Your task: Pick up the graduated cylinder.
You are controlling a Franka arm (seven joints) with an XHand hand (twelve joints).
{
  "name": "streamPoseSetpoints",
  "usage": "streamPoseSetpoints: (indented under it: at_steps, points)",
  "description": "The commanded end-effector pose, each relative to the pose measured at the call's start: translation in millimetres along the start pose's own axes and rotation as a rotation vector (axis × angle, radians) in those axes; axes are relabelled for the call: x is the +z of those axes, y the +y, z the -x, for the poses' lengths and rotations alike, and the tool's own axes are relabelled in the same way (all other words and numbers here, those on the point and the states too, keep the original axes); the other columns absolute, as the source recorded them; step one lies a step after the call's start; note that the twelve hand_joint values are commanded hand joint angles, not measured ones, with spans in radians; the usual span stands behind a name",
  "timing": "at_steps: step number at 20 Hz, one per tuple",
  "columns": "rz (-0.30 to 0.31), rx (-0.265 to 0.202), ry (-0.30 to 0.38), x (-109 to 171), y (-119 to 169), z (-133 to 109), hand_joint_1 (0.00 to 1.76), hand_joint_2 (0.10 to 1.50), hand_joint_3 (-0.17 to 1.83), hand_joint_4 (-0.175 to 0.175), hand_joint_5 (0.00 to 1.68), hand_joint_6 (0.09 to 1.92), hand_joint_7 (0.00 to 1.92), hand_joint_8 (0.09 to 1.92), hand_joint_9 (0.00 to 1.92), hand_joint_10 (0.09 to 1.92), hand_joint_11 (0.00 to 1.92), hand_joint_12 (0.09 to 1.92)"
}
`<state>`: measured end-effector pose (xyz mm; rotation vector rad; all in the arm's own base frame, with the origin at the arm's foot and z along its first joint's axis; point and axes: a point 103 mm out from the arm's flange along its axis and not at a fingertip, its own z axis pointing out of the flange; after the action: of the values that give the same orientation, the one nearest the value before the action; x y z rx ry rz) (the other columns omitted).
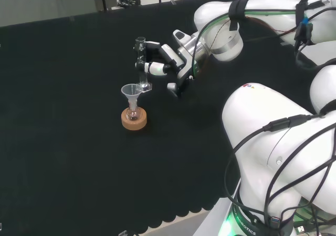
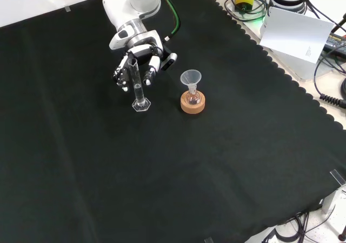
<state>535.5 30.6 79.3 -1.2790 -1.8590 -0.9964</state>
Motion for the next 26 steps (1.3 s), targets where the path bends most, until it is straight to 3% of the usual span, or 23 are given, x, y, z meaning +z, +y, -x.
streamPoseSetpoints:
  at_steps: [1, 5, 26]
  points:
    - [-0.001, 0.004, -0.002, 0.2, -0.7, 0.1, 1.10, 1.00, -0.17, 0.011, 0.63, 0.58, 0.64, 0.58, 0.85, 0.45, 0.54, 1.23]
    - [-0.002, 0.008, -0.004, -12.0, 4.4, -19.8, 1.10, 1.01, -0.17, 0.011, 0.63, 0.59, 0.65, 0.58, 0.86, 0.45, 0.55, 1.22]
    - [-0.020, 0.033, 0.008, -11.6, 1.7, -14.3, 1.10, 1.02, -0.17, 0.011, 0.62, 0.60, 0.64, 0.57, 0.86, 0.42, 0.54, 1.20]
